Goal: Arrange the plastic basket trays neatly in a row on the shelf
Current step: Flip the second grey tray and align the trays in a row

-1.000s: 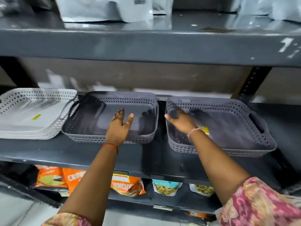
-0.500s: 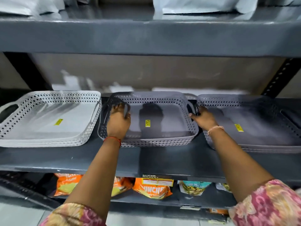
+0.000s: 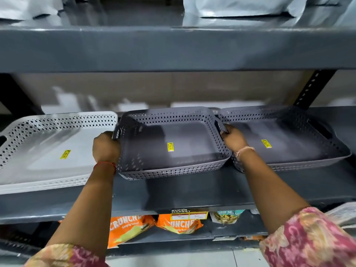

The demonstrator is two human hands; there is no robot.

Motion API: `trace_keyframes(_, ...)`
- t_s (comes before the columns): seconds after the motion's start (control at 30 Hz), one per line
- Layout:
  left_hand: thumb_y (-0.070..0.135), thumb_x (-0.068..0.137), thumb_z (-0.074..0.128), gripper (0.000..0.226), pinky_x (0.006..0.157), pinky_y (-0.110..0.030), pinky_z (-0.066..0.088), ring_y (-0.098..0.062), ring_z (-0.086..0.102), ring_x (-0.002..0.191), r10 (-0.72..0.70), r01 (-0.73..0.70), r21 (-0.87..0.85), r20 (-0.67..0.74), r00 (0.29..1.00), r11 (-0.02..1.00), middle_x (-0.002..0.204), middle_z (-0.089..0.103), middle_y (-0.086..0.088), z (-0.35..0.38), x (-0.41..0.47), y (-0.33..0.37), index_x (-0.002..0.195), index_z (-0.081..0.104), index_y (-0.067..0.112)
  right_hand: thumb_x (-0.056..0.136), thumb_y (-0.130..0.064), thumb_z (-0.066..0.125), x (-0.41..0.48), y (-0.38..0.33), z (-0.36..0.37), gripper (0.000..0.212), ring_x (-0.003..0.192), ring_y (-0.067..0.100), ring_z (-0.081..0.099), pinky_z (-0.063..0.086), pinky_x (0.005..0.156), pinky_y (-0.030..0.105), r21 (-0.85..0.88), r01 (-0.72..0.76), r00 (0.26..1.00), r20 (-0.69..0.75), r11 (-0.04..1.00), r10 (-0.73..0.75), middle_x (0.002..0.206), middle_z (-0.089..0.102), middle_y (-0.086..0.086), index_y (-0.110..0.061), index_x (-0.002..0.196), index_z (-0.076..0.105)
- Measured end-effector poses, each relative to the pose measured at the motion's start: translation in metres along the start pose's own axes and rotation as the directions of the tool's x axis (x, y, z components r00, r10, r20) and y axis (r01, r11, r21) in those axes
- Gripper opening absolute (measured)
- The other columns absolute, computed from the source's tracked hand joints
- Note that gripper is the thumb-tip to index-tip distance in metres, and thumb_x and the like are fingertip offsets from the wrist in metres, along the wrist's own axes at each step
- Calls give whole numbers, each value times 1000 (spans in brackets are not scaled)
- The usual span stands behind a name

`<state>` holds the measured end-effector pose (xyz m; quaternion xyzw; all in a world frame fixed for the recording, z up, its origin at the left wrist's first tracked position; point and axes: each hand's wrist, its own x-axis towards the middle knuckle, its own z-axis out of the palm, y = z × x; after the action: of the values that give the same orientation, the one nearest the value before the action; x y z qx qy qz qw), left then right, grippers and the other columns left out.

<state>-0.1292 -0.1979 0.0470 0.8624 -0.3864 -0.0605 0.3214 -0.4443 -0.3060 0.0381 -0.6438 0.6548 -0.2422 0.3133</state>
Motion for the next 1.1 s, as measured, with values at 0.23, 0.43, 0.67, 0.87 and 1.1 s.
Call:
trace_keyframes(0.23,1,84,48,27,88,-43,45,-50,55,105,6,-4,-25,95,995,1000,110,61,-39,6,5,-4,104,61,-12,89,1,45,1,3,1,36,61,18,50,37,50,23,43,26,1000,5,999,-26,94,60,12,-8,123,54)
trace_keyframes(0.43,5,87,47,28,88,-44,44,-51,56,104,81,-82,4,90,993,997,109,62,-39,11,15,-2,103,62,-12,87,5,43,14,8,5,45,54,11,45,40,39,17,80,19,1000,-20,997,-18,102,63,13,-12,128,51)
trace_keyframes(0.67,6,89,46,29,90,-39,43,-47,55,109,71,-68,-26,126,990,997,115,62,-35,17,32,7,108,62,-8,87,9,40,36,1,10,49,51,10,42,31,29,6,61,7,1000,-9,998,-6,91,59,9,-12,130,51)
trace_keyframes(0.87,6,89,46,29,91,-39,41,-45,54,111,83,-80,-25,153,985,996,118,61,-34,20,42,11,109,62,-8,86,10,39,46,-3,9,50,52,7,38,31,29,6,19,-9,1000,14,1000,9,74,54,-1,-11,131,49)
trace_keyframes(1.1,5,90,44,28,89,-39,40,-46,53,111,92,-92,-12,159,983,996,117,59,-36,20,43,11,107,60,-10,84,13,39,49,-2,8,57,57,9,40,34,50,19,2,28,1000,11,1000,-28,114,61,19,-11,135,44)
